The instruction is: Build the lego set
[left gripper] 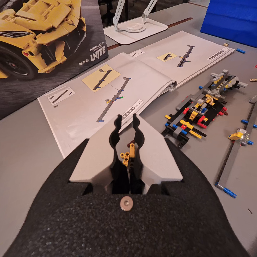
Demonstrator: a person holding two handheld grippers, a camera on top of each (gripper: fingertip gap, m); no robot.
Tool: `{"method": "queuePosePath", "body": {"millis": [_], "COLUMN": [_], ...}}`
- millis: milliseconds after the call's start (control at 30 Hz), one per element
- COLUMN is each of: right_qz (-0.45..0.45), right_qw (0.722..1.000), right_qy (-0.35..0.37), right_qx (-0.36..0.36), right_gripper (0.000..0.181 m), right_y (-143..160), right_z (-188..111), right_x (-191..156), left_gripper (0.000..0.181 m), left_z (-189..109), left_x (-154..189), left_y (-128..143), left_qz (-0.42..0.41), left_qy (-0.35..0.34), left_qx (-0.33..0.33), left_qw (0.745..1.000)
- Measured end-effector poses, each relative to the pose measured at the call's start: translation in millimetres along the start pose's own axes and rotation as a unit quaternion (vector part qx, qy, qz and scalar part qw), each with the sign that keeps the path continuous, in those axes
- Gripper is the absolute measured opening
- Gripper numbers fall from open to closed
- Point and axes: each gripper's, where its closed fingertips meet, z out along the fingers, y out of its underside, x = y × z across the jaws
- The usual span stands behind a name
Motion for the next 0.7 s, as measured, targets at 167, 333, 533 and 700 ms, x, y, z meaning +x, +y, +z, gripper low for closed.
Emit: {"method": "queuePosePath", "body": {"millis": [167, 333, 533, 700], "right_qz": [0.051, 0.075, 0.037, 0.0], "right_qw": [0.996, 0.996, 0.999, 1.0], "right_qy": [0.068, 0.057, 0.016, -0.002], "right_qx": [0.009, -0.001, 0.018, 0.005], "right_gripper": [0.018, 0.018, 0.016, 0.015], "right_y": [-1.0, 2.7, -6.7, -3.0], "right_z": [-8.0, -5.3, -4.1, 0.3], "right_x": [35.5, 39.1, 18.6, 4.3], "left_gripper": [0.015, 0.015, 0.015, 0.028], "left_z": [7.9, 12.5, -30.5, -85.3], "left_x": [1.6, 1.6, -40.6, -58.0], "left_y": [-3.9, -11.2, -44.4, -17.0], "left_qz": [-0.002, 0.007, -0.007, -0.138], "left_qy": [-0.003, -0.008, -0.08, -0.024], "left_qx": [0.002, 0.014, 0.072, -0.025], "left_qw": [1.0, 1.0, 0.994, 0.99]}}
